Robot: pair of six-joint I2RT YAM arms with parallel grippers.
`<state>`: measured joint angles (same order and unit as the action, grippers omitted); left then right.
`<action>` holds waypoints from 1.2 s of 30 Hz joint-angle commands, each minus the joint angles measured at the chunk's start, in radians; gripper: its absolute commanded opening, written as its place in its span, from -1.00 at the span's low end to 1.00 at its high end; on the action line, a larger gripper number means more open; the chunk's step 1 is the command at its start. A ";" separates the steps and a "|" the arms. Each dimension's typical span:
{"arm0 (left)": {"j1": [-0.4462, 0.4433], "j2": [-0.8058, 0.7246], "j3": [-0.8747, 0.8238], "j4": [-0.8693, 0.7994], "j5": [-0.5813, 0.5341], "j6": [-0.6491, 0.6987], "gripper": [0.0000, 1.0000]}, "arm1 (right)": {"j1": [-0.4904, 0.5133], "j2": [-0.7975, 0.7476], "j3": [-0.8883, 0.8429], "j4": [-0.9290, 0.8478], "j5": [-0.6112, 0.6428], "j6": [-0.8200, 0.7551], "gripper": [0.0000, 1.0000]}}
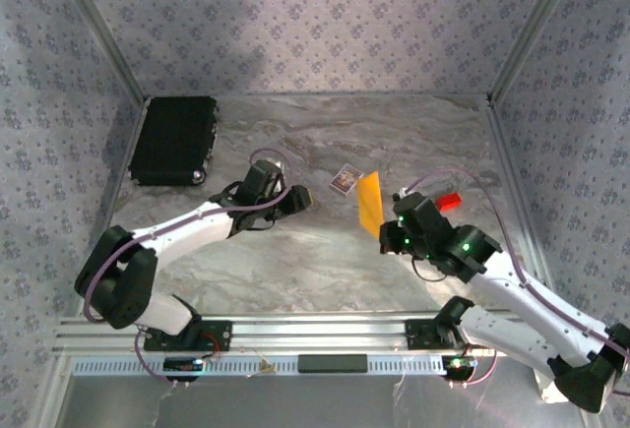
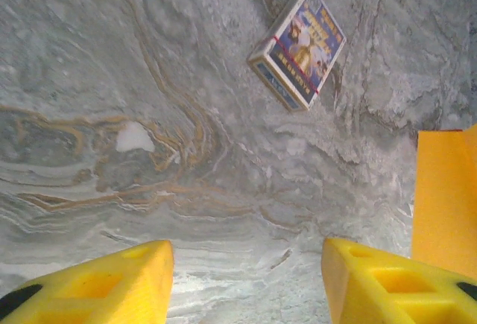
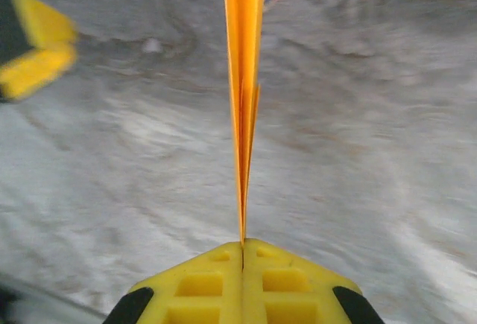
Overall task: Fold a paper plane with a square sheet of paper (pick it up from the middle)
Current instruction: Turn over the paper at the center of the table.
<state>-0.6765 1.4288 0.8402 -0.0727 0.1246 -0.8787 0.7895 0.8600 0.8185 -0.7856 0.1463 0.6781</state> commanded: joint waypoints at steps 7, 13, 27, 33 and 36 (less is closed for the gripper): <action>-0.008 -0.142 -0.067 -0.036 -0.139 0.089 0.25 | 0.349 0.275 0.185 -0.542 0.767 0.246 -1.00; -0.009 -0.195 -0.086 -0.078 -0.232 0.079 0.27 | 0.404 0.446 0.185 -0.410 0.677 0.090 -0.99; 0.024 -0.263 -0.168 -0.094 -0.286 0.001 0.41 | 0.405 0.609 0.165 0.008 0.234 -0.106 -0.79; 0.032 -0.253 -0.165 -0.099 -0.269 -0.002 0.41 | 0.341 0.624 0.173 0.083 0.016 -0.135 -0.47; 0.035 -0.247 -0.165 -0.096 -0.257 -0.003 0.41 | 0.296 0.596 0.151 0.146 -0.078 -0.126 -0.27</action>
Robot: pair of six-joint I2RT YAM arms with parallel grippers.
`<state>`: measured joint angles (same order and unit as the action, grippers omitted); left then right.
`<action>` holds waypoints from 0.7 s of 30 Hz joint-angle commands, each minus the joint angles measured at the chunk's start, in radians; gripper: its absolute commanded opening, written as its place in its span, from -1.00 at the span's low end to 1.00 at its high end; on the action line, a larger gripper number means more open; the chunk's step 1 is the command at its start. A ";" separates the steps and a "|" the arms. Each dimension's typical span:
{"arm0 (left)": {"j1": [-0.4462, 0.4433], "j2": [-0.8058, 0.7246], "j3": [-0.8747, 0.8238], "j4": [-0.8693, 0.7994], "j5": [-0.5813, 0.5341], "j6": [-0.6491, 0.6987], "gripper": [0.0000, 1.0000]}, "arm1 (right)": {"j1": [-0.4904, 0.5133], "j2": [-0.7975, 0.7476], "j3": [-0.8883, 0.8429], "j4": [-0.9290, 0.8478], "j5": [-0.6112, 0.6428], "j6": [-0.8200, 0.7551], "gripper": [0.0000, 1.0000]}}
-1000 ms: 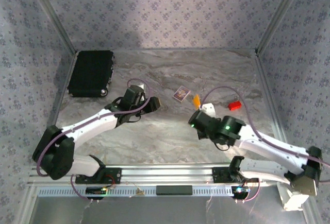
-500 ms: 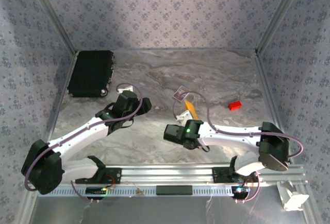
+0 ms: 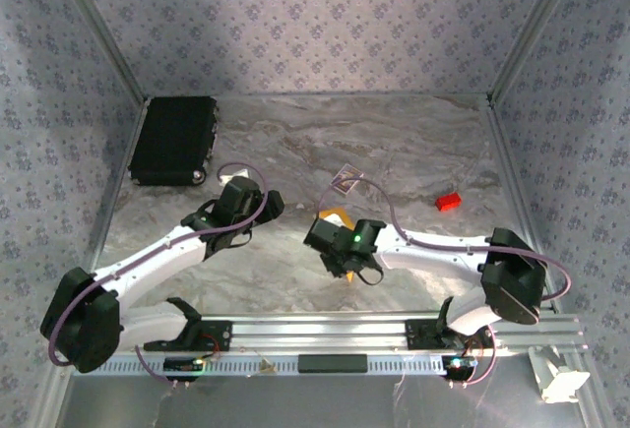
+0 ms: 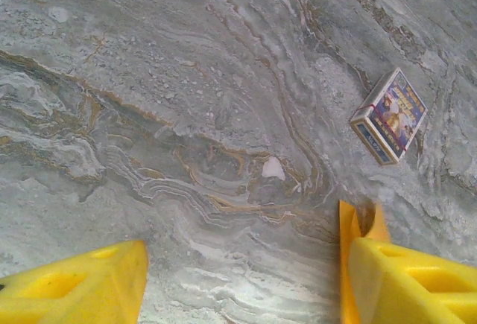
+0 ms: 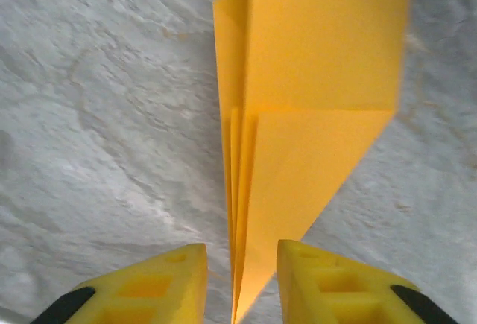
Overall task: Fold a paper plane with a square sheet of paper (pick it up from the middle)
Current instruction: Turn over the paper at the center of the table, then rotate the paper at the center of the table.
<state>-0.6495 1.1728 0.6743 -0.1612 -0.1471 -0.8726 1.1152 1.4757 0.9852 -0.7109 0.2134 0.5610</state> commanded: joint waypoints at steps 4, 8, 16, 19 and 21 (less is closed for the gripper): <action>0.009 0.016 -0.001 0.003 0.035 -0.007 0.41 | -0.124 -0.102 -0.103 0.215 -0.282 -0.007 -0.23; 0.015 0.073 0.018 0.029 0.118 0.017 0.39 | -0.281 -0.152 -0.251 0.399 -0.462 0.052 -0.40; 0.008 0.159 0.042 0.060 0.202 0.001 0.13 | -0.416 -0.088 -0.349 0.557 -0.634 0.115 -0.56; 0.007 0.170 0.052 0.048 0.211 0.000 0.11 | -0.424 -0.042 -0.357 0.577 -0.648 0.135 -0.58; 0.008 0.172 0.053 0.048 0.213 -0.002 0.10 | -0.428 -0.013 -0.368 0.594 -0.642 0.169 -0.61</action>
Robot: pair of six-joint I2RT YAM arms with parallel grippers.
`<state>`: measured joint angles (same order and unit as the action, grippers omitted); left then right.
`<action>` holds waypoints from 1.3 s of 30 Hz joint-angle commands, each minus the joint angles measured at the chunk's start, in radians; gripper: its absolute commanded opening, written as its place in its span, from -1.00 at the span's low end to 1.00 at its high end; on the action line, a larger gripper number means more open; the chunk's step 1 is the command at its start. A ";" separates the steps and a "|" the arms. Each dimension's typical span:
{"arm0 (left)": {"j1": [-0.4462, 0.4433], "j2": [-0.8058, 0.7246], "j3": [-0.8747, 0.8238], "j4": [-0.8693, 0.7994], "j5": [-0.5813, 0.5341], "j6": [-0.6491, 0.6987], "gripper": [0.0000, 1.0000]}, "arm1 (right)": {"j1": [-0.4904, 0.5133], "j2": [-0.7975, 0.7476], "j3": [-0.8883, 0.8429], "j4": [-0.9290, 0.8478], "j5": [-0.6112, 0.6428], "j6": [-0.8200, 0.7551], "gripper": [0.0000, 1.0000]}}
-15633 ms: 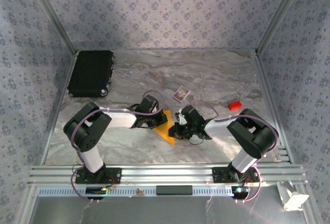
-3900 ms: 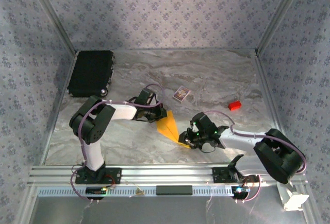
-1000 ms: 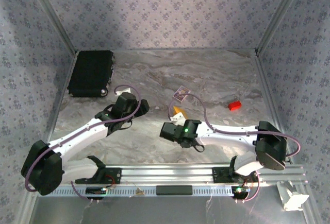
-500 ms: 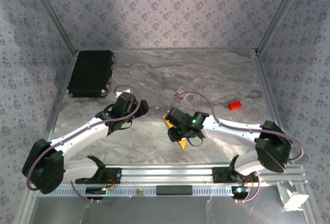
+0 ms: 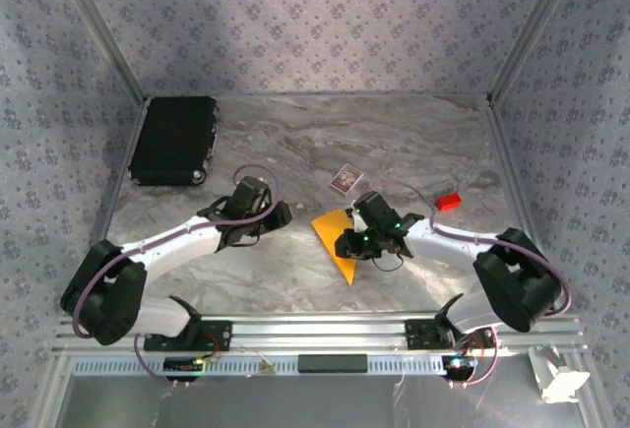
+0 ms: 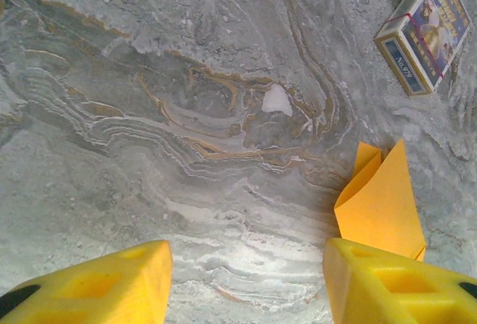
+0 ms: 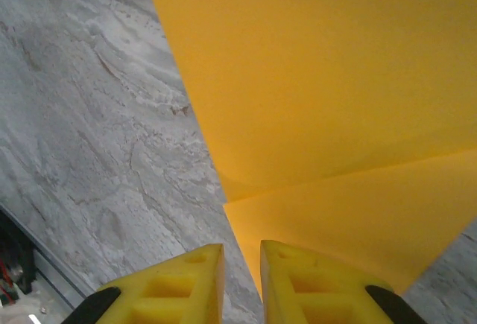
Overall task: Fold a paper plane with a square sheet of paper (pick it up from the middle)
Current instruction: Rotate the paper at the center of the table.
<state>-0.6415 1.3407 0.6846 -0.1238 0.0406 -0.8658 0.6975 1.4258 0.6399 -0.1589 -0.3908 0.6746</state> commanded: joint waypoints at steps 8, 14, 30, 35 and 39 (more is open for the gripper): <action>-0.003 0.021 0.047 0.025 0.038 -0.016 0.02 | -0.003 0.079 -0.136 0.252 -0.007 0.365 -0.68; -0.011 0.025 0.044 0.048 0.057 -0.013 -0.07 | 0.060 -0.008 -0.267 0.350 0.202 0.705 -0.66; -0.101 0.134 0.146 0.096 0.158 0.060 -0.68 | 0.109 -0.444 -0.310 0.225 0.431 0.525 -0.36; -0.143 0.258 0.240 0.105 0.236 0.049 -0.76 | -0.010 -0.498 -0.296 0.016 0.349 0.429 -0.48; -0.161 0.337 0.295 0.104 0.258 0.022 -0.79 | -0.081 -0.511 -0.350 0.068 0.276 0.410 -0.49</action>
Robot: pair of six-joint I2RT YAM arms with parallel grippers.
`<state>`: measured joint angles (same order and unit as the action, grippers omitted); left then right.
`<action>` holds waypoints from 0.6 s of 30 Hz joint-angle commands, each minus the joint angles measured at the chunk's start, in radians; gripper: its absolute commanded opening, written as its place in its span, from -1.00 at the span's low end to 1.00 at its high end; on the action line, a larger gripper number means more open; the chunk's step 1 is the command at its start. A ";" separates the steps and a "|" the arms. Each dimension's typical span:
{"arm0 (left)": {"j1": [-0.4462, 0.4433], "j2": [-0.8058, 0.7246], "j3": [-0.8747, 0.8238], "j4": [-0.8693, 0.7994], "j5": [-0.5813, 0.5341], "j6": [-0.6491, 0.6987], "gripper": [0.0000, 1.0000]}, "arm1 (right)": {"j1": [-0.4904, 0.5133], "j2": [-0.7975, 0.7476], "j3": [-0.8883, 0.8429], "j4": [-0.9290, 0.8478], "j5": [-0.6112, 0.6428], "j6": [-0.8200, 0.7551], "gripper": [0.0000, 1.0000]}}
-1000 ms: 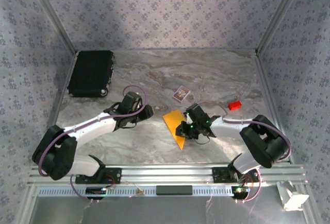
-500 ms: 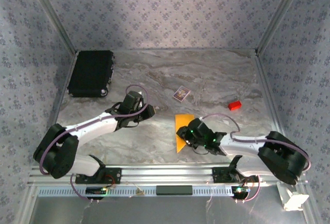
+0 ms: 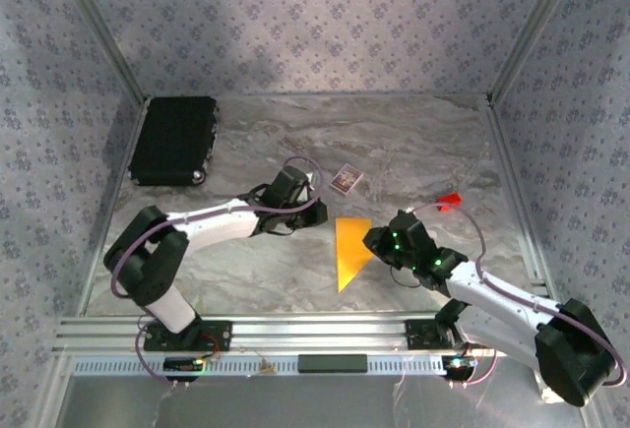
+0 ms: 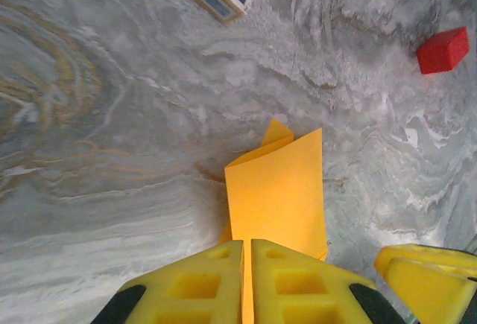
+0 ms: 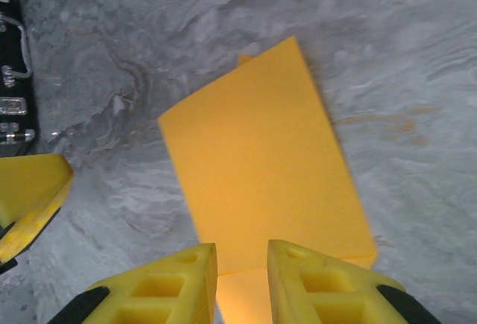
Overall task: Fold a paper plane with a square sheet of paper (pick it up from the middle)
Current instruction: Rotate the paper at the center of the table, then fold the wing for the fifth time at the center of the table.
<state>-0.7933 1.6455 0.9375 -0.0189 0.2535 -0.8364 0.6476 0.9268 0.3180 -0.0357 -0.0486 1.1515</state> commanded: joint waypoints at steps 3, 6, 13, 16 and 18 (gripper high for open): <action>-0.024 0.068 0.069 -0.001 0.052 -0.024 -0.79 | -0.059 -0.011 -0.042 -0.030 -0.089 -0.102 -0.43; -0.030 0.090 0.092 -0.034 0.054 -0.038 -0.80 | -0.074 -0.011 -0.025 -0.042 -0.101 -0.161 -0.42; -0.037 0.138 0.124 -0.016 0.093 -0.058 -0.80 | -0.123 -0.012 -0.018 -0.081 -0.117 -0.196 -0.41; -0.044 0.164 0.150 -0.031 0.102 -0.058 -0.80 | -0.135 -0.017 -0.025 -0.079 -0.130 -0.191 -0.41; -0.046 0.190 0.172 -0.045 0.113 -0.063 -0.82 | -0.141 -0.021 -0.029 -0.081 -0.135 -0.196 -0.42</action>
<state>-0.8253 1.8050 1.0672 -0.0349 0.3302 -0.8856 0.5156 0.9211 0.2871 -0.0910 -0.1604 0.9813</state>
